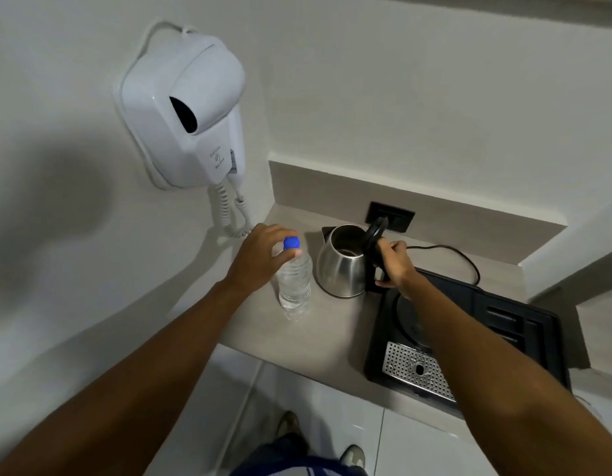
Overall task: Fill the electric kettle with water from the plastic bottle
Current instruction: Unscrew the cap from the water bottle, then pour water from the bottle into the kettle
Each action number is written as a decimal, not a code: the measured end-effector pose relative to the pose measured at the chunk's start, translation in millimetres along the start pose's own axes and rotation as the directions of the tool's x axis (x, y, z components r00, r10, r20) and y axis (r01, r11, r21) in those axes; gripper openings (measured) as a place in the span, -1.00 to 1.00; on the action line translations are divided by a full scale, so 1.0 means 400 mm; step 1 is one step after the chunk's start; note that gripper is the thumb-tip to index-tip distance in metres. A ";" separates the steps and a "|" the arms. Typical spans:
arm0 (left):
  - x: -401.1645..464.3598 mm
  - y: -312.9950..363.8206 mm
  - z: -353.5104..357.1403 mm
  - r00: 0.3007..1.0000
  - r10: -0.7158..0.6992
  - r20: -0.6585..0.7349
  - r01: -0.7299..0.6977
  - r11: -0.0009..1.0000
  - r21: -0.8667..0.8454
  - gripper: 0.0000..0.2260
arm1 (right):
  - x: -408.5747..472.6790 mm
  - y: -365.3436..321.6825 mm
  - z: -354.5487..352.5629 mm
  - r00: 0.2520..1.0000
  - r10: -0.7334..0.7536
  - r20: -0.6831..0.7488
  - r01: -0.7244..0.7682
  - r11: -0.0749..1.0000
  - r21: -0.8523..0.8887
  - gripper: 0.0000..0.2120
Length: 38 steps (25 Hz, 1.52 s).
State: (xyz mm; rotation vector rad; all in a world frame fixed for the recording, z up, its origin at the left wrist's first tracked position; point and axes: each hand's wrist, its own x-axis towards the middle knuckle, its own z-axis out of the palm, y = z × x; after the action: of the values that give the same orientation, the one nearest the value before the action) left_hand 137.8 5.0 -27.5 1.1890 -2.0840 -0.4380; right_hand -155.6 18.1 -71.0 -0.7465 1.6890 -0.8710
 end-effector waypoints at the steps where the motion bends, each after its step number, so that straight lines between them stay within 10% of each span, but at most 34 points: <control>1: 0.002 0.014 0.001 0.995 0.052 -0.080 -0.049 0.998 0.029 -0.80 | 0.001 0.001 0.000 1.000 -0.001 0.000 0.001 1.000 -0.007 -0.55; 6: -0.189 0.062 0.154 0.953 0.300 0.035 -0.298 0.953 -0.049 -0.81 | 0.011 0.009 0.001 1.000 -0.016 0.003 0.016 1.000 -0.017 -0.64; 11: -0.373 -0.012 0.330 0.912 -0.099 0.398 0.138 0.988 -0.071 -0.62 | 0.027 0.014 0.005 1.000 0.001 -0.007 -0.001 1.000 -0.014 -0.68; 14: -0.392 -0.051 0.406 0.919 -0.162 0.360 0.184 0.983 -0.026 -0.84 | 0.038 0.022 0.004 1.000 -0.003 -0.001 0.003 1.000 -0.026 -0.73; 20: -0.383 -0.035 0.397 0.916 -0.383 0.119 0.392 0.918 -0.064 -0.53 | 0.039 0.031 0.000 1.000 0.012 -0.016 -0.012 1.000 -0.023 -0.69; 23: -0.319 -0.038 0.337 0.765 -0.608 -0.210 0.544 0.786 -0.295 -0.33 | 0.034 0.027 0.002 1.000 0.016 -0.018 -0.016 1.000 -0.020 -0.67; 25: -0.252 -0.068 0.302 0.714 -0.677 -0.178 0.563 0.706 -0.430 -0.10 | 0.030 0.019 0.004 1.000 0.018 -0.012 -0.018 1.000 -0.014 -0.65; 29: -0.163 -0.117 0.260 0.803 -0.589 0.091 0.514 0.608 -0.605 -0.08 | 0.032 0.019 0.004 1.000 0.028 0.000 -0.028 1.000 0.005 -0.63; 38: -0.122 -0.124 0.230 0.908 -0.402 0.116 0.405 0.776 -0.482 -0.36 | 0.018 0.012 0.006 0.999 0.032 0.002 -0.033 0.997 0.076 -0.64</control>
State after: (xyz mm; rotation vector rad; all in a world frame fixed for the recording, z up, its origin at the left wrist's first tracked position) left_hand 120.2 16.3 -140.8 1.2995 -1.5557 -1.1114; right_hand -155.6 14.3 -79.2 -0.6662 1.6531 -0.9068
